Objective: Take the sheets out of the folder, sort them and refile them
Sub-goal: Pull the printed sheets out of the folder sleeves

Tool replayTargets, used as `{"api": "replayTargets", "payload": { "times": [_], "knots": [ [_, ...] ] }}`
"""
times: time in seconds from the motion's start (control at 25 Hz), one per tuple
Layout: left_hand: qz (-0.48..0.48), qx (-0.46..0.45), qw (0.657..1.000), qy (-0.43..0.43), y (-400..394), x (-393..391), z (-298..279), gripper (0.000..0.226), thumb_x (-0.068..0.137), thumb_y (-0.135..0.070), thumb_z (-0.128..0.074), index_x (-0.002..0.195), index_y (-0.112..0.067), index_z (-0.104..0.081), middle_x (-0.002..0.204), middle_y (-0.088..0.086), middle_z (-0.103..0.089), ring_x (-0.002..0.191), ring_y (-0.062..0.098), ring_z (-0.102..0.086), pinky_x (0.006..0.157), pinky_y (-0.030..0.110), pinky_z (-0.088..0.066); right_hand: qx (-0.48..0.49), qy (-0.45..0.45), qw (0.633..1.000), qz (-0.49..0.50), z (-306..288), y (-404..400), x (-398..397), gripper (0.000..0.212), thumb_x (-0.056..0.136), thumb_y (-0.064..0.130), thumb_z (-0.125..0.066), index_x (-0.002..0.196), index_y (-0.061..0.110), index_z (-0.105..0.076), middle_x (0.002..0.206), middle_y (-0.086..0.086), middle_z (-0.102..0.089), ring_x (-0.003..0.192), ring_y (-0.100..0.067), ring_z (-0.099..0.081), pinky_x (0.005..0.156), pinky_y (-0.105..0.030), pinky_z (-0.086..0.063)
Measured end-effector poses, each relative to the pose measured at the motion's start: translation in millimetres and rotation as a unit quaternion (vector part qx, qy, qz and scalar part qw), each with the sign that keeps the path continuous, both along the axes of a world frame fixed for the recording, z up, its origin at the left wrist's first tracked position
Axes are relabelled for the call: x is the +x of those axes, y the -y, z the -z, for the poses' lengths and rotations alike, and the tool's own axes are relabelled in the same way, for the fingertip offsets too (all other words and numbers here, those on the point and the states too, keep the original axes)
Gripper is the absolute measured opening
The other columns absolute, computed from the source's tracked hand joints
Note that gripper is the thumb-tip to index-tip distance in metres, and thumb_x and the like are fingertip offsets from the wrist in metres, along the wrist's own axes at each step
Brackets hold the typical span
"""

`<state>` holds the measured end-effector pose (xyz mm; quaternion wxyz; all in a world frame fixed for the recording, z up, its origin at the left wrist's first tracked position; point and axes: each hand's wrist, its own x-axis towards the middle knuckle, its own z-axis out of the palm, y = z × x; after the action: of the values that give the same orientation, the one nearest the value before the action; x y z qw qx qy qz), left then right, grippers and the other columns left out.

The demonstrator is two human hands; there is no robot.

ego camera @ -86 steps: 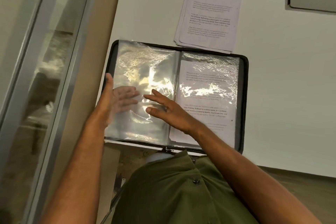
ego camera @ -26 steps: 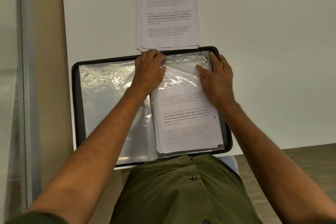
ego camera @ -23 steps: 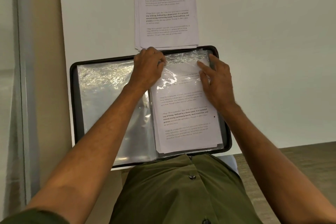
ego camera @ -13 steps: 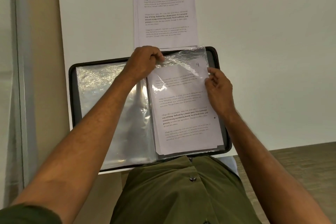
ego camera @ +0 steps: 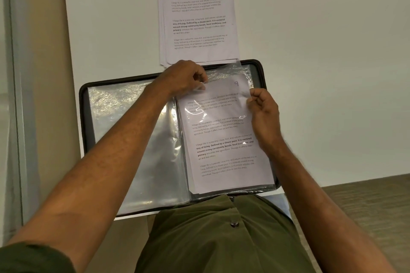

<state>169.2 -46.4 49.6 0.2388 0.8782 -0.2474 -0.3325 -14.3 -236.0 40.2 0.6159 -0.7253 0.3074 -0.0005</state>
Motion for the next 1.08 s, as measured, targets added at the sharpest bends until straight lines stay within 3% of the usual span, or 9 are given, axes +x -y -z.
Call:
{"api": "replayTargets", "payload": {
  "times": [0.12,0.2,0.44,0.64,0.8,0.92,1.0,1.08],
  "knots": [
    [0.005,0.004,1.0,-0.004,3,-1,2,0.007,0.087,-0.022,-0.081,0.092,-0.024,-0.077,0.083,-0.009,-0.069,0.075,0.007,-0.061,0.066,0.026,-0.043,0.011,0.001,1.0,0.003,1,1,-1,0.018,0.107,0.007,-0.049,0.117,0.01,-0.064,0.117,-0.005,-0.073,0.097,-0.009,-0.072,0.073,-0.018,-0.055],
    [-0.017,-0.016,1.0,0.014,4,-2,0,0.001,0.089,-0.021,-0.078,0.09,-0.021,-0.078,0.086,-0.006,-0.072,0.079,0.011,-0.065,0.07,0.032,-0.051,0.017,-0.008,1.0,0.014,1,3,0,0.018,0.107,0.01,-0.051,0.119,0.014,-0.064,0.116,-0.002,-0.074,0.098,-0.013,-0.073,0.075,-0.024,-0.058],
    [-0.192,-0.073,0.978,0.039,10,-3,-1,0.007,0.101,-0.027,-0.063,0.095,-0.023,-0.065,0.091,-0.007,-0.069,0.06,0.009,-0.071,0.071,0.029,-0.056,0.028,-0.03,0.999,0.005,2,11,-5,0.022,0.103,0.018,-0.06,0.125,0.02,-0.06,0.117,0.003,-0.074,0.098,-0.015,-0.075,0.081,-0.033,-0.064],
    [-0.326,-0.215,0.92,0.016,17,13,-7,0.008,0.105,-0.021,-0.058,0.1,-0.015,-0.061,0.102,0.001,-0.068,0.069,0.018,-0.076,0.069,0.048,-0.064,0.005,-0.06,0.997,-0.039,3,14,-8,0.029,0.102,0.021,-0.064,0.131,0.022,-0.056,0.122,0.009,-0.071,0.097,-0.004,-0.074,0.075,-0.022,-0.061],
    [-0.365,-0.303,0.88,0.024,26,22,-19,0.008,0.104,-0.014,-0.056,0.098,-0.012,-0.061,0.1,-0.002,-0.068,0.079,0.021,-0.078,0.068,0.045,-0.065,0.013,-0.08,0.996,-0.033,9,14,-8,0.028,0.102,0.016,-0.063,0.13,0.021,-0.06,0.119,0.012,-0.072,0.098,0.0,-0.072,0.073,-0.014,-0.058],
    [-0.388,-0.356,0.85,0.012,27,28,-21,0.004,0.102,-0.012,-0.06,0.102,-0.012,-0.064,0.101,-0.002,-0.068,0.086,0.023,-0.077,0.071,0.043,-0.065,0.007,-0.084,0.996,-0.02,13,15,-7,0.024,0.102,0.01,-0.059,0.123,0.019,-0.066,0.113,0.012,-0.074,0.096,-0.001,-0.073,0.078,-0.016,-0.059],
    [-0.399,-0.364,0.842,0.017,20,29,-15,0.011,0.1,-0.015,-0.063,0.112,-0.013,-0.064,0.11,-0.004,-0.067,0.093,0.023,-0.075,0.076,0.043,-0.065,0.008,-0.086,0.996,-0.019,15,16,-6,0.022,0.103,0.009,-0.058,0.12,0.018,-0.068,0.111,0.011,-0.075,0.091,-0.001,-0.073,0.074,-0.016,-0.058],
    [-0.405,-0.314,0.857,0.057,8,28,-5,0.025,0.099,-0.02,-0.065,0.123,-0.019,-0.061,0.12,-0.008,-0.063,0.095,0.019,-0.07,0.081,0.038,-0.063,0.011,-0.087,0.996,-0.02,15,15,-6,0.021,0.103,0.008,-0.057,0.117,0.019,-0.069,0.11,0.01,-0.075,0.087,-0.001,-0.073,0.068,-0.014,-0.056]
  ]
}}
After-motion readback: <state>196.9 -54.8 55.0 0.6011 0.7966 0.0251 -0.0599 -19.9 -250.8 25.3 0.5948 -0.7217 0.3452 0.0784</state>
